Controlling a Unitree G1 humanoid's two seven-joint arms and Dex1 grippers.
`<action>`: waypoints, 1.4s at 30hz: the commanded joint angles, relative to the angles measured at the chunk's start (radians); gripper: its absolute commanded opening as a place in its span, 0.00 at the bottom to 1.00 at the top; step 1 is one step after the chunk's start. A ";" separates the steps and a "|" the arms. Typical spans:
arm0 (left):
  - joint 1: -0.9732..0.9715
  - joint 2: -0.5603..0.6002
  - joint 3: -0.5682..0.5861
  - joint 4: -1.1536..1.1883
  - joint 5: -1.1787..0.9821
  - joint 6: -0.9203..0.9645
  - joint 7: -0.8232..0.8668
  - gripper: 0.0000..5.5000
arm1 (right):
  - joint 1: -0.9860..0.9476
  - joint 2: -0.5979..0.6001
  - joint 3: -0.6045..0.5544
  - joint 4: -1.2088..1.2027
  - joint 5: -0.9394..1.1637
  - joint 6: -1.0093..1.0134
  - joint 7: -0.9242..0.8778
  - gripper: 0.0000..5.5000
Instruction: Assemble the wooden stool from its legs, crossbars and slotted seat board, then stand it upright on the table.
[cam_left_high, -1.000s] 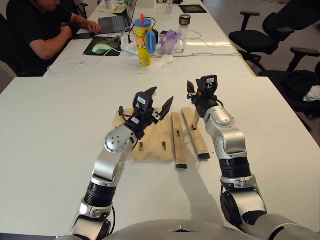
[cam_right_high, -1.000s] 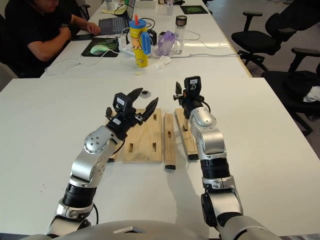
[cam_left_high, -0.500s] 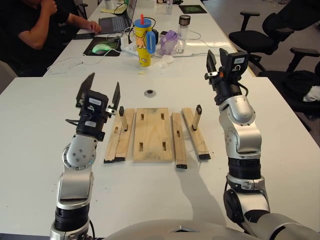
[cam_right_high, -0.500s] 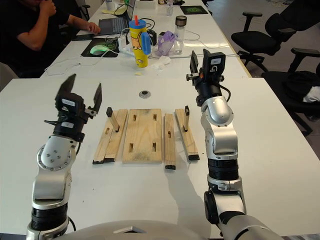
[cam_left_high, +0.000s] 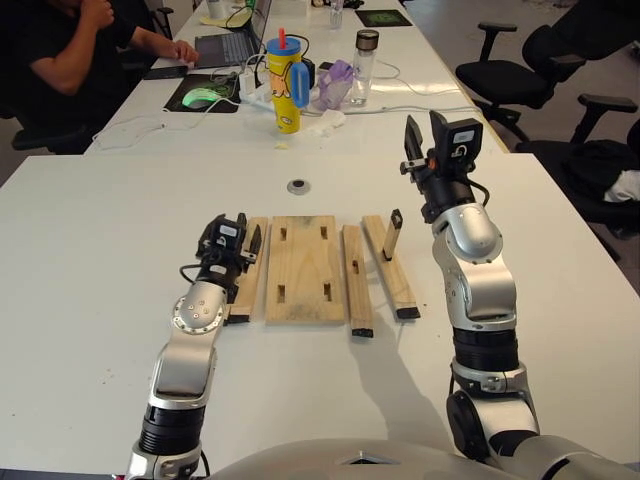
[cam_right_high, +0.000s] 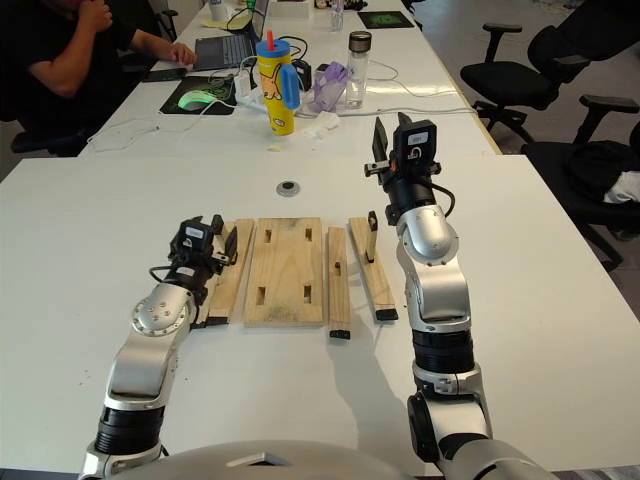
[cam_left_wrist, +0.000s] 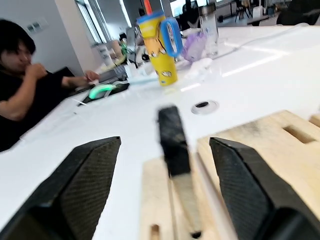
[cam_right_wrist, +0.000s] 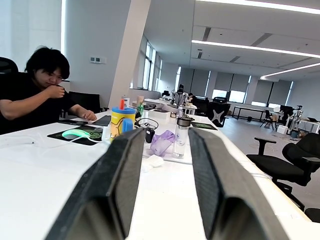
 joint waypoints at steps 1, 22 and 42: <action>-0.018 -0.031 0.019 0.014 -0.045 0.012 0.000 0.48 | -0.005 0.000 0.008 0.022 -0.010 0.012 0.003 0.30; -0.122 0.021 0.019 0.011 -0.078 -0.100 -0.036 0.07 | 0.001 0.041 -0.083 0.039 0.060 0.047 -0.027 0.30; -0.499 0.162 0.473 0.094 -1.322 0.456 -0.370 0.07 | -0.002 -0.277 -0.414 0.172 1.081 0.653 0.696 0.79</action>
